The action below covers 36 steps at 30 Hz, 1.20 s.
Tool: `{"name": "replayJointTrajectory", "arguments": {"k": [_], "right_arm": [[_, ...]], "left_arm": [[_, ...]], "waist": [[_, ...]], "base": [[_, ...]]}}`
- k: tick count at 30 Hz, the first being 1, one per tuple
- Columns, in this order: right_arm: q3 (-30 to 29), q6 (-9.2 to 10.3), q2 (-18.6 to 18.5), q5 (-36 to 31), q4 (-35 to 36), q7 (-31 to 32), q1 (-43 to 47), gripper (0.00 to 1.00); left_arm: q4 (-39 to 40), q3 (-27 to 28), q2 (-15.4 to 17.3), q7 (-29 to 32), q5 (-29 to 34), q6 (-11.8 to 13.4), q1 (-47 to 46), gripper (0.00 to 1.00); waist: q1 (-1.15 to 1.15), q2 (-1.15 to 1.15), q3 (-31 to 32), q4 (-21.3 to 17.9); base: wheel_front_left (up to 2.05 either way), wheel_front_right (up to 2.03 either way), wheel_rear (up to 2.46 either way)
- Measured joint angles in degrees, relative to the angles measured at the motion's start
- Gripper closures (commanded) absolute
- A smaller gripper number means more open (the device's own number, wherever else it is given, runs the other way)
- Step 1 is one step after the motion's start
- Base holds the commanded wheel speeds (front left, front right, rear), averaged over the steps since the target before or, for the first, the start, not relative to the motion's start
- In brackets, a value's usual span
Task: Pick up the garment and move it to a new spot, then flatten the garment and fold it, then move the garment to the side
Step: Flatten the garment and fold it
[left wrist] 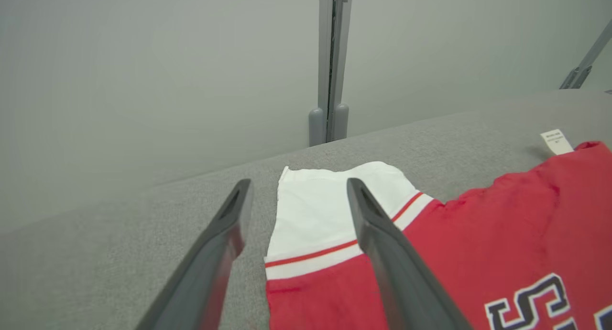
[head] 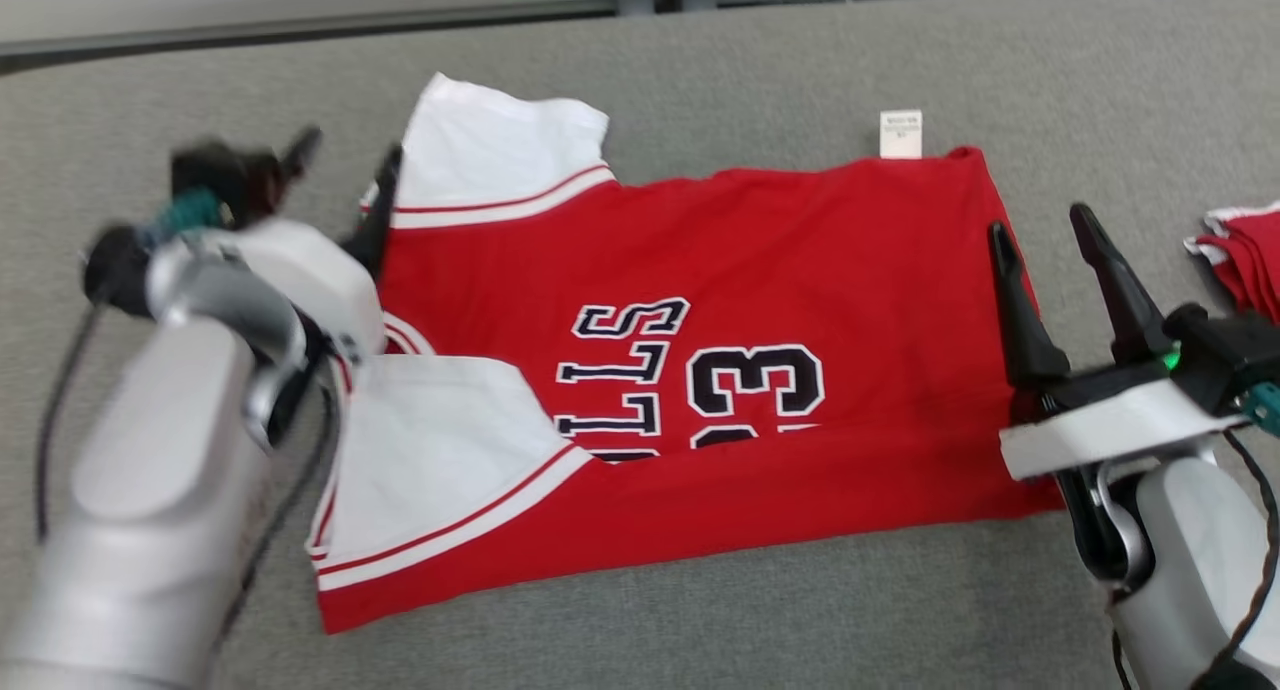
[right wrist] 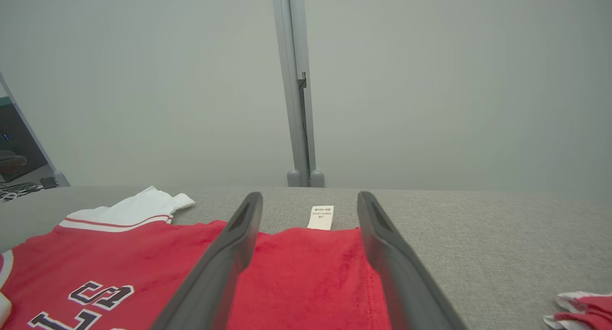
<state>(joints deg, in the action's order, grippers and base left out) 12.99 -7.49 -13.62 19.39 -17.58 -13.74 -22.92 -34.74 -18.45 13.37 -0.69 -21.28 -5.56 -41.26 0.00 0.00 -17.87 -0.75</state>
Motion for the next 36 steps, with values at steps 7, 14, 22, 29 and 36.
{"name": "replayJointTrajectory", "arguments": {"k": [7, 14, 22, 29, 36], "right_arm": [[1.0, 0.00, 3.7, 0.6, 0.0, -0.8, -5.4, 0.00], [3.6, 0.00, 4.9, 3.4, 0.4, -0.9, -10.8, 0.00], [3.6, 0.00, 5.0, 4.1, -0.4, -1.0, -12.4, 0.00], [3.5, 0.00, 5.7, 4.2, -1.1, -1.2, -12.4, 0.00], [3.3, 0.00, 6.0, 4.2, -0.7, -1.2, -12.6, 0.00]], "left_arm": [[-8.4, -1.3, 4.7, 9.8, 0.5, -1.0, -13.1, 0.00], [-15.0, -4.0, 9.5, 19.2, -1.4, -1.8, -22.4, 0.00], [-16.6, -7.7, 10.8, 24.7, -6.7, -1.9, -25.8, 0.00], [-18.4, -11.1, 12.3, 25.9, -7.3, -1.9, -28.1, 0.00], [-20.6, -13.1, 13.2, 25.1, -7.0, -1.9, -30.4, 0.00]], "waist": [[0.00, 0.00, -5.9, -5.0], [0.00, 0.00, -10.8, -9.9], [0.00, 0.00, -13.7, -12.8], [0.00, 0.00, -14.9, -13.7], [0.00, 0.00, -16.1, -14.5]], "base": [[0.00, 0.00, 0.00], [0.00, 0.00, 0.00], [0.00, 0.00, 0.00], [0.00, 0.00, 0.00], [0.00, 0.00, 0.00]]}}
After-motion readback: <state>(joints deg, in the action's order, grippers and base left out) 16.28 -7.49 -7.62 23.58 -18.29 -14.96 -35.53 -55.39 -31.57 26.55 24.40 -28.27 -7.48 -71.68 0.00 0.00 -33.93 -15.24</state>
